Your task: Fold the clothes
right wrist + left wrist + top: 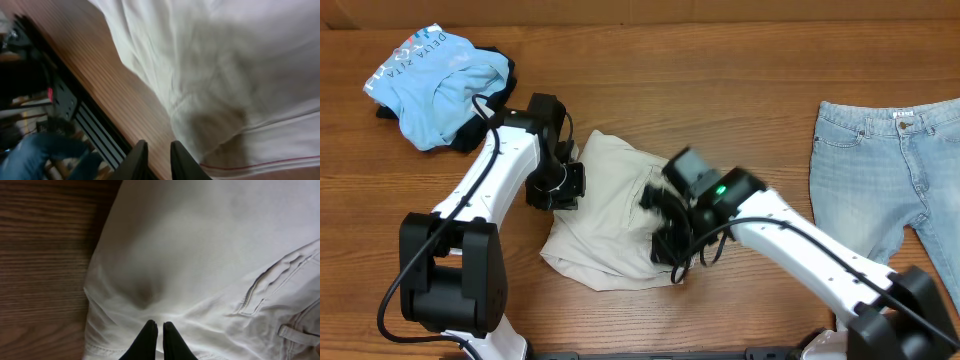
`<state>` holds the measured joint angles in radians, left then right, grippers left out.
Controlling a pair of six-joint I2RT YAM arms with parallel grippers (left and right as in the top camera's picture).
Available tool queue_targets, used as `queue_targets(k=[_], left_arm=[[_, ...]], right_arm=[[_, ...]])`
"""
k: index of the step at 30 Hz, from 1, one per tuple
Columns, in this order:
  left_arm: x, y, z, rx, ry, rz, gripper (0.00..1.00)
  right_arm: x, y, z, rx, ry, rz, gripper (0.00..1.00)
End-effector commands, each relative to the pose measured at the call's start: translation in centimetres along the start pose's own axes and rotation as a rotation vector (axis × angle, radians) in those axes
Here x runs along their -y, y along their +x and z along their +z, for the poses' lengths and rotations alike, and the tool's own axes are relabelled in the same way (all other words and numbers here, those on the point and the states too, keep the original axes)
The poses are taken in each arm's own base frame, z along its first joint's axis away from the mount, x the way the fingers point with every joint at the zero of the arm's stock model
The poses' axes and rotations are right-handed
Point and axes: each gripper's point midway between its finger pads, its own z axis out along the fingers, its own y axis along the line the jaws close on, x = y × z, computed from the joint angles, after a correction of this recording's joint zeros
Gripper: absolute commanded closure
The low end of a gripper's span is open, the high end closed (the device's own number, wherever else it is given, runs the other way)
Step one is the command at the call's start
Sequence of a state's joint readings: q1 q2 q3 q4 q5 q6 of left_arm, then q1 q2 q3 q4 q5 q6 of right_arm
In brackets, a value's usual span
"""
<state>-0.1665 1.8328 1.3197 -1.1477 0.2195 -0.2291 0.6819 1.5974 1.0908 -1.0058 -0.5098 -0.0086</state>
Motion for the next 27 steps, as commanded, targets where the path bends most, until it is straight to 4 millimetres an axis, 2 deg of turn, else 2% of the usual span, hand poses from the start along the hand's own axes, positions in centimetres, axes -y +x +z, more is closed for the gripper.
queue_targets(k=[1,4,6,9,13,15,17,19,20,22,23,25,27], left_arm=[[-0.6,0.1,-0.3,0.007,-0.005,-0.014,0.88],[-0.6,0.3,-0.3,-0.001,-0.008,-0.015,0.88],[-0.7,0.5,-0.3,-0.007,-0.009,-0.017,0.89],[-0.7,0.7,-0.3,-0.015,-0.011,-0.018,0.89],[-0.5,0.9,-0.3,-0.027,0.004,-0.019,0.89],[0.1,0.7,-0.3,-0.020,0.038,-0.008,0.95],[1.1,-0.2,-0.4,0.017,0.091,0.028,0.96],[1.8,-1.6,-0.5,0.072,0.123,0.054,0.95],[1.9,-2.4,-0.6,0.107,0.127,0.067,0.91],[2.4,-4.0,-0.9,0.175,0.139,0.112,0.75],[2.5,-4.6,-1.0,0.200,0.143,0.119,0.70],[2.8,-5.6,-1.3,0.242,0.149,0.135,0.66],[2.9,-6.4,-1.5,0.278,0.144,0.147,0.66]], right_arm=[[2.0,3.5,3.3,-0.129,0.017,0.112,0.80],[5.2,5.5,4.9,-0.187,0.116,0.263,0.96],[6.3,5.6,4.7,-0.181,0.137,0.323,0.96],[6.6,4.6,3.5,-0.135,0.127,0.341,0.96],[4.7,1.9,-0.2,-0.022,0.095,0.265,0.96],[3.3,0.0,-2.8,0.071,0.092,0.205,0.96],[2.1,-2.1,-5.3,0.177,0.099,0.135,0.96],[1.9,-4.7,-7.6,0.310,0.144,0.077,0.96],[2.0,-6.0,-8.4,0.373,0.163,0.054,0.96],[2.0,-8.2,-9.3,0.468,0.177,0.014,0.96],[2.1,-8.9,-9.2,0.492,0.177,0.004,0.96],[2.7,-9.8,-8.6,0.504,0.188,0.000,0.96],[5.3,-9.9,-7.1,0.474,0.273,0.038,0.94]])
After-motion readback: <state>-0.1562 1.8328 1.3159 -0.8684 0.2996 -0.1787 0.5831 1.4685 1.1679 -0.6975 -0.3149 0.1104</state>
